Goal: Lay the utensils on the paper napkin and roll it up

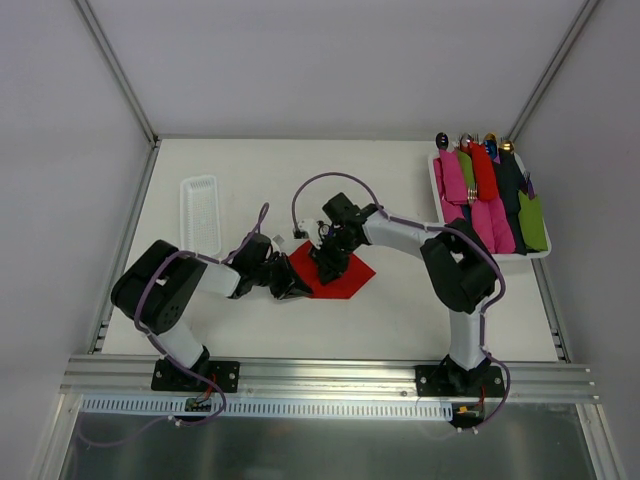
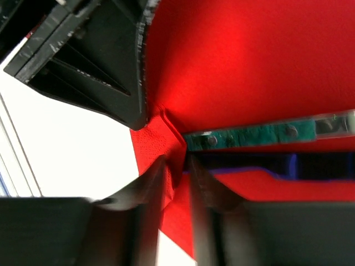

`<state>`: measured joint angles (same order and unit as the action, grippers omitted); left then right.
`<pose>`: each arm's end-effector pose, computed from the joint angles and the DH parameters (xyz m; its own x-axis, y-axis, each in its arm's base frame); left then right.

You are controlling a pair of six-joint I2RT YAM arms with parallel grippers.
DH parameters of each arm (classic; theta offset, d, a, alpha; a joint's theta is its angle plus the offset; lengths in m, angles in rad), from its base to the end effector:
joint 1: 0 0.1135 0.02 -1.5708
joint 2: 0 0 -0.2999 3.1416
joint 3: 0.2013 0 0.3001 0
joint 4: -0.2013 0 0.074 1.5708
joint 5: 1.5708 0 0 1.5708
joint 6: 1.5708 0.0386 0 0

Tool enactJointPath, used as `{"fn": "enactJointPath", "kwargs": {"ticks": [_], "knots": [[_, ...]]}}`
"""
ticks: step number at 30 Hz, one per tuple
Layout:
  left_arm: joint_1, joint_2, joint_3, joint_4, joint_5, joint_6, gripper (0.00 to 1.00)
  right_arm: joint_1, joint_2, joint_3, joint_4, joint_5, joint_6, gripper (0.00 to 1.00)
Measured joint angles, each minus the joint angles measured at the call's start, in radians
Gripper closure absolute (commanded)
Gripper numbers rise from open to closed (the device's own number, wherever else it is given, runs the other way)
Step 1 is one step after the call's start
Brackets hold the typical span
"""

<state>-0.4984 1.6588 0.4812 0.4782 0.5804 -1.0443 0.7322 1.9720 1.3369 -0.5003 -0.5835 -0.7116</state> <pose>0.2497 -0.1600 0.0952 -0.9484 -0.3070 -0.0793 -0.1028 0.5344 -0.8390 0.3236 0.3195 0.1671 -0.0335 -0.7629 -0.6456 -0.9937 -0.0434 0.1029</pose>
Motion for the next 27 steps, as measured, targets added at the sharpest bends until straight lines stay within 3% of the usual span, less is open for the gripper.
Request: {"fn": "enactJointPath", "kwargs": {"ticks": [2, 6, 10, 14, 20, 27], "knots": [[0.000, 0.005, -0.005, 0.016, 0.003, -0.011, 1.00, -0.015, -0.010, 0.000, -0.006, 0.000, 0.017, 0.62], [0.000, 0.011, -0.014, 0.042, 0.005, -0.029, 1.00, -0.095, -0.089, 0.000, -0.013, -0.025, 0.085, 0.61], [0.000, 0.023, -0.019, 0.066, 0.007, -0.048, 1.00, -0.191, -0.214, -0.019, 0.000, -0.069, 0.183, 0.76], [0.000, 0.036, -0.019, 0.084, 0.013, -0.066, 1.00, -0.203, -0.303, -0.116, 0.040, -0.150, 0.310, 0.82], [0.000, 0.043, -0.023, 0.101, 0.014, -0.084, 1.00, -0.180, -0.246, -0.270, 0.111, -0.264, 0.493, 0.85], [0.000, 0.043, -0.031, 0.117, 0.013, -0.095, 1.00, -0.180, -0.151, -0.322, 0.197, -0.295, 0.618, 0.86]]}}
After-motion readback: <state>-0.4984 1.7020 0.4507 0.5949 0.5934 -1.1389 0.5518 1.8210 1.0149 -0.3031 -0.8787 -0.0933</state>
